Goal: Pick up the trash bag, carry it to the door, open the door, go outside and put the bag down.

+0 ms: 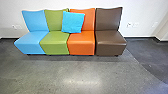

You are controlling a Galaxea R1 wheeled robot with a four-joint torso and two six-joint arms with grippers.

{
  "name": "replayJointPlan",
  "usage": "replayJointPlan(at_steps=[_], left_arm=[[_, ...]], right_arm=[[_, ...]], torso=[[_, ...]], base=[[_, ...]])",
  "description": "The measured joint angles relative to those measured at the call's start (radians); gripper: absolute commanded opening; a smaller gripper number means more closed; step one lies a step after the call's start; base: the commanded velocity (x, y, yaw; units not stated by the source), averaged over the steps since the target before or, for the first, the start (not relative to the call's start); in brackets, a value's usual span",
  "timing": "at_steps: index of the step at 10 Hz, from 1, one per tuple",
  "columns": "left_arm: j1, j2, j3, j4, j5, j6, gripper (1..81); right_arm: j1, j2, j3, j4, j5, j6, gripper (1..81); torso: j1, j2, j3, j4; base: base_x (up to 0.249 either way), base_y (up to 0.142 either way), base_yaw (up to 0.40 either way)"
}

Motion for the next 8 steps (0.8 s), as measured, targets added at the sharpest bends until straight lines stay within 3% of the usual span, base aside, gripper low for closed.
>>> replayJointPlan(at_steps=[6,8], left_arm=[[0.063,-0.001,0.0,0.0,-0.002,0.031,1.0],[0.099,-0.006,0.0,0.0,-0.005,0.06,1.0]], right_arm=[[-0.026,-0.081,0.119,0.001,0.041,-0.007,81.1],[-0.07,-0.072,0.117,0.0,0.058,-0.029,81.1]], torso=[[-0.133,0.203,0.185,0.0],[-0.179,0.271,0.24,0.0]], base=[[0.0,0.0,0.0],[0.0,0.0,0.0]])
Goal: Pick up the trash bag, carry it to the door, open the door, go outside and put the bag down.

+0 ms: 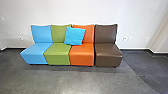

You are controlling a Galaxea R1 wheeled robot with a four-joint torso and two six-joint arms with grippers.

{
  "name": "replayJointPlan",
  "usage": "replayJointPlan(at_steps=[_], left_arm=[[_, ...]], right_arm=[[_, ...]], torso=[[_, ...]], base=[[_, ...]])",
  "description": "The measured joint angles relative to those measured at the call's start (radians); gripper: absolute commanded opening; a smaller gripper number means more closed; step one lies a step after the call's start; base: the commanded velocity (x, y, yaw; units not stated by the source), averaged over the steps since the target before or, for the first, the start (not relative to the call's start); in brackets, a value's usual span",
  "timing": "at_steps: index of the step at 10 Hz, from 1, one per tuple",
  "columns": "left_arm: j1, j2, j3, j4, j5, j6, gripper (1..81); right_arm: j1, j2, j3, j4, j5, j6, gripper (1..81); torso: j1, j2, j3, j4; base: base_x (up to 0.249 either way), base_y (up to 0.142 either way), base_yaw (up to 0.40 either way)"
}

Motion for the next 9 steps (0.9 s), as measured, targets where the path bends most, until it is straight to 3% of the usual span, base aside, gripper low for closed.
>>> replayJointPlan(at_steps=[3,5,9], left_arm=[[0.108,0.01,-0.003,0.0,-0.013,0.075,1.0],[0.166,0.025,-0.005,0.0,-0.048,0.117,1.0],[0.232,0.046,-0.013,0.0,-0.117,0.147,1.0]], right_arm=[[-0.043,0.073,-0.089,0.0,0.018,-0.02,81.1],[-0.067,0.146,-0.168,0.0,0.032,-0.031,81.1],[-0.126,0.217,-0.239,0.0,0.058,-0.05,81.1]], torso=[[-0.068,0.103,0.078,0.0],[-0.111,0.167,0.101,0.0],[-0.197,0.3,0.106,0.0]], base=[[0.0,0.0,0.0],[0.0,0.0,0.0],[0.0,0.0,0.0]])
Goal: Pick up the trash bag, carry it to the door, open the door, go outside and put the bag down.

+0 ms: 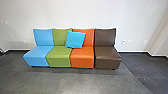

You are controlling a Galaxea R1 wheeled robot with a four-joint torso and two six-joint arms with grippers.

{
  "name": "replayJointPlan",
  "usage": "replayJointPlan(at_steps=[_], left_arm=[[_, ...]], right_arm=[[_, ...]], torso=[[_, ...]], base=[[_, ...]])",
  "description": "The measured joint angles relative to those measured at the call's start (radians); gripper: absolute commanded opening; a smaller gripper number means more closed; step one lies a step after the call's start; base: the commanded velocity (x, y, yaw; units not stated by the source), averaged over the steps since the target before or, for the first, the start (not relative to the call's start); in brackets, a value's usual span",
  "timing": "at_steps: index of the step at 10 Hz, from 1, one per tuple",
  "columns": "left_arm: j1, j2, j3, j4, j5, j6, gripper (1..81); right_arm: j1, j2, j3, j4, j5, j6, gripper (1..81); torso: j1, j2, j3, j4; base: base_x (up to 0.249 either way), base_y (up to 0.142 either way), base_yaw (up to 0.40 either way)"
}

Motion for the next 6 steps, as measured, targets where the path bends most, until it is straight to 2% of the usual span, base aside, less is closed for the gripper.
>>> replayJointPlan(at_steps=[3,6], left_arm=[[0.019,0.058,-0.066,0.01,-0.026,0.002,1.0],[0.047,0.13,-0.197,0.012,-0.034,0.002,1.0]], right_arm=[[-0.015,0.037,-0.049,-0.001,0.013,-0.01,81.1],[-0.053,0.102,-0.179,-0.015,0.03,-0.011,81.1]], torso=[[-0.064,0.1,0.014,0.0],[-0.132,0.204,0.082,0.0]], base=[[0.0,0.0,0.0],[0.0,0.0,0.0]])
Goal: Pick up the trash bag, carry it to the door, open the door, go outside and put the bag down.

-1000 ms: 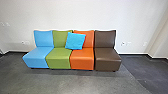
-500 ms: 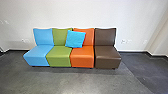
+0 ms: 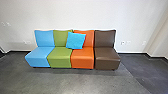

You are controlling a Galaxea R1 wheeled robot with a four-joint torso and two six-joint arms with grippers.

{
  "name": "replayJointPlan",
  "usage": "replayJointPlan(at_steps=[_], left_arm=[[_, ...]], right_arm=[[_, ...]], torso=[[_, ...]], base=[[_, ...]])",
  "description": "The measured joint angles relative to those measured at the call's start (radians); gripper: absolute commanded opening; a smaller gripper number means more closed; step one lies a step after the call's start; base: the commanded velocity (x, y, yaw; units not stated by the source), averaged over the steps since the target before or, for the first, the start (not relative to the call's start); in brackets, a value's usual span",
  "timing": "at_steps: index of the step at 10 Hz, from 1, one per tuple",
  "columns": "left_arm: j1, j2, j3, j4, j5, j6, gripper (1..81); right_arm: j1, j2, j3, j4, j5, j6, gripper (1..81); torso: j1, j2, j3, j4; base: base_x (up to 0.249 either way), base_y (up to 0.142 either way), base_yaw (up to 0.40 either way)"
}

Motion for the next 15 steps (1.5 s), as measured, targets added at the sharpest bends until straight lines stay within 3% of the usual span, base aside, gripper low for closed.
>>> replayJointPlan(at_steps=[6,13,15], left_arm=[[0.059,0.1,-0.105,0.0,-0.033,0.0,1.0],[0.065,0.207,-0.264,0.0,-0.081,0.0,1.0],[0.064,0.219,-0.282,0.001,-0.092,0.0,1.0]], right_arm=[[-0.08,0.15,-0.169,-0.044,0.043,-0.001,81.1],[-0.084,0.266,-0.323,-0.059,0.05,0.0,81.1],[-0.086,0.287,-0.352,-0.059,0.05,-0.001,81.1]], torso=[[-0.13,0.195,0.137,0.0],[-0.27,0.412,0.153,0.0],[-0.303,0.463,0.192,0.0]], base=[[0.0,0.0,0.0],[0.0,0.0,0.0],[0.0,0.0,0.0]])
